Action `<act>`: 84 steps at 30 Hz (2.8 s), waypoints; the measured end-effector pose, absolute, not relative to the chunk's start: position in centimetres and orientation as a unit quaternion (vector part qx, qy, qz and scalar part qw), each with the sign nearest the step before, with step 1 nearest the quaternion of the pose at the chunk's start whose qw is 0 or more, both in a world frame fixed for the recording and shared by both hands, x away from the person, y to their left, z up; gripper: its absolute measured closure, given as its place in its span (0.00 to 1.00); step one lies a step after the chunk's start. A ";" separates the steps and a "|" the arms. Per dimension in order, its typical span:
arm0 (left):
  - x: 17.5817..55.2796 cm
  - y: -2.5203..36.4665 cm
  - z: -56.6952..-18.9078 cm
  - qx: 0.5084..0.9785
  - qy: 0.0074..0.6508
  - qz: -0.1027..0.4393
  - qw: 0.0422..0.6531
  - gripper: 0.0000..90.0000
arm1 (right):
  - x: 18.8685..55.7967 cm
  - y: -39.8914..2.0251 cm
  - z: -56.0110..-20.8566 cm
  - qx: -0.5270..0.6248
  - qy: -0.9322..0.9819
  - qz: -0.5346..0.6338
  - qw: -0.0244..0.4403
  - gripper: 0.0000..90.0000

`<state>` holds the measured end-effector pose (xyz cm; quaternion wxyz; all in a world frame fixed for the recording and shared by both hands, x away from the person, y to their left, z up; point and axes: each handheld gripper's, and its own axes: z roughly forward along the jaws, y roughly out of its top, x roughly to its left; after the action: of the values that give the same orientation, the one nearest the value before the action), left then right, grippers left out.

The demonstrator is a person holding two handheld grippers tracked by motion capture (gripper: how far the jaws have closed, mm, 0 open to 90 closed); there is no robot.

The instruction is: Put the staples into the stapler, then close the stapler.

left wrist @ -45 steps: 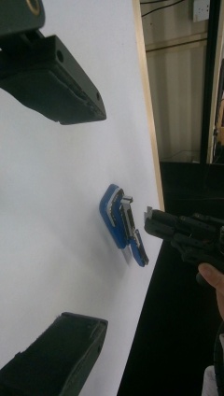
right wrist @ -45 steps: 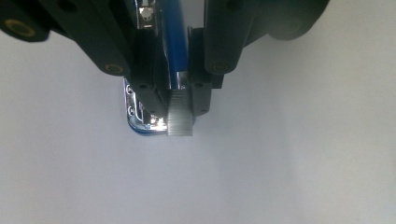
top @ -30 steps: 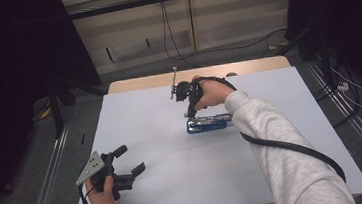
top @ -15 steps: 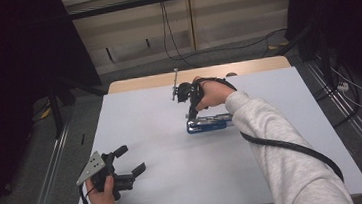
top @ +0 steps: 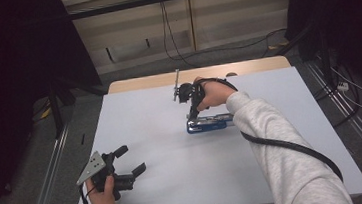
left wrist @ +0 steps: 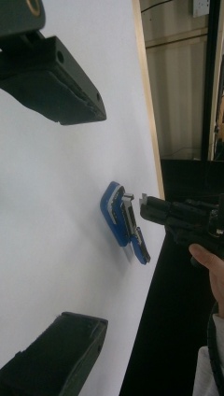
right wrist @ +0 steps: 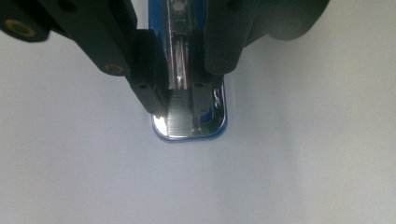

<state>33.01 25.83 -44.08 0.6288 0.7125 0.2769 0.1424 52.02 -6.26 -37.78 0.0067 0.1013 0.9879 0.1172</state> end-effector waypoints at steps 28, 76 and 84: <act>33.0 25.8 -44.1 0.713 0.279 0.142 0.628 0.03 | 51.8 -6.6 -39.0 0.088 0.990 0.113 0.002 0.87; 34.8 22.3 -43.9 0.745 0.294 0.095 0.592 0.03 | 46.9 -19.2 -39.2 0.300 0.896 0.322 0.064 0.14; 36.1 20.5 -43.9 0.749 0.302 0.094 0.582 0.03 | 44.7 -21.4 -40.1 0.328 0.884 0.322 0.086 0.13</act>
<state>36.10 20.54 -43.91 0.5818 0.7495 0.3017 0.0939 44.65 -21.37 -40.07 0.0856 0.3278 0.8840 0.3222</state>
